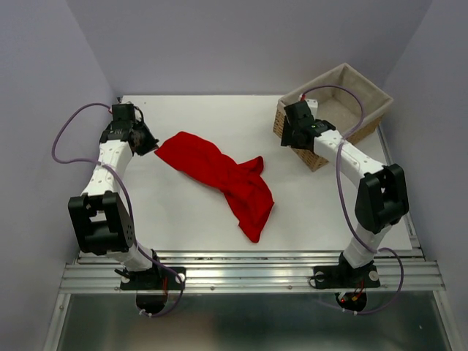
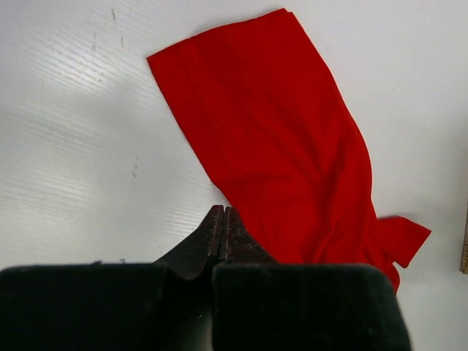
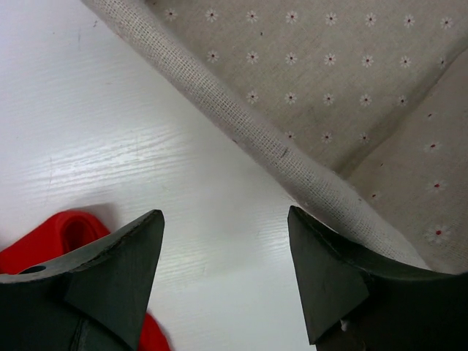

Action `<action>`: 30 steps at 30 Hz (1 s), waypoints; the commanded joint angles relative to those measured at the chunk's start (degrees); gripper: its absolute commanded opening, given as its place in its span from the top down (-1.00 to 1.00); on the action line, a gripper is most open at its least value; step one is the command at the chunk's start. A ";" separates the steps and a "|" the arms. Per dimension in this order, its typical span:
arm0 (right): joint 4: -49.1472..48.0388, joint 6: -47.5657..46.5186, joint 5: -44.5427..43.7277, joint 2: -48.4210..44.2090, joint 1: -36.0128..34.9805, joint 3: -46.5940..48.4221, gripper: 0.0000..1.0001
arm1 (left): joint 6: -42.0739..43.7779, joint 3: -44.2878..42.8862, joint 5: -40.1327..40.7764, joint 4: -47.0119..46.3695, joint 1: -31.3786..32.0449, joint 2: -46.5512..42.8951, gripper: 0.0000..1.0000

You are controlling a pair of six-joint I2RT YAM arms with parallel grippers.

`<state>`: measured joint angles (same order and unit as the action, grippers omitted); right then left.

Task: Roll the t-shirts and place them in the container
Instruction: Move the bin to the corner of the board.

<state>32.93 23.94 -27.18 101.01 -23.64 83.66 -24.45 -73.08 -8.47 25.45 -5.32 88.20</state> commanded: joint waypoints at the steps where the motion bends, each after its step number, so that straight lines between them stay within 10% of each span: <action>1: -2.34 -0.92 0.54 0.15 1.40 2.48 -0.49 | 1.15 0.92 -0.85 -0.67 -0.13 -3.30 0.92; 9: -5.42 1.19 13.37 -8.64 -0.52 -5.43 -0.62 | 0.89 2.32 1.61 -0.93 -0.13 -2.60 0.76; 19: -5.68 9.01 14.43 -19.88 -12.66 -16.24 -0.79 | -0.86 4.70 2.66 -4.62 0.05 4.51 0.10; 30: -1.11 12.35 10.83 -23.93 -14.59 -20.20 -0.81 | -3.24 -7.68 14.43 -3.66 2.33 16.55 0.22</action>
<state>31.07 34.52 -14.06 80.09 -37.34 63.64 -26.94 -74.52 -1.15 21.41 -3.70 103.31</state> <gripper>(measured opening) 0.901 0.392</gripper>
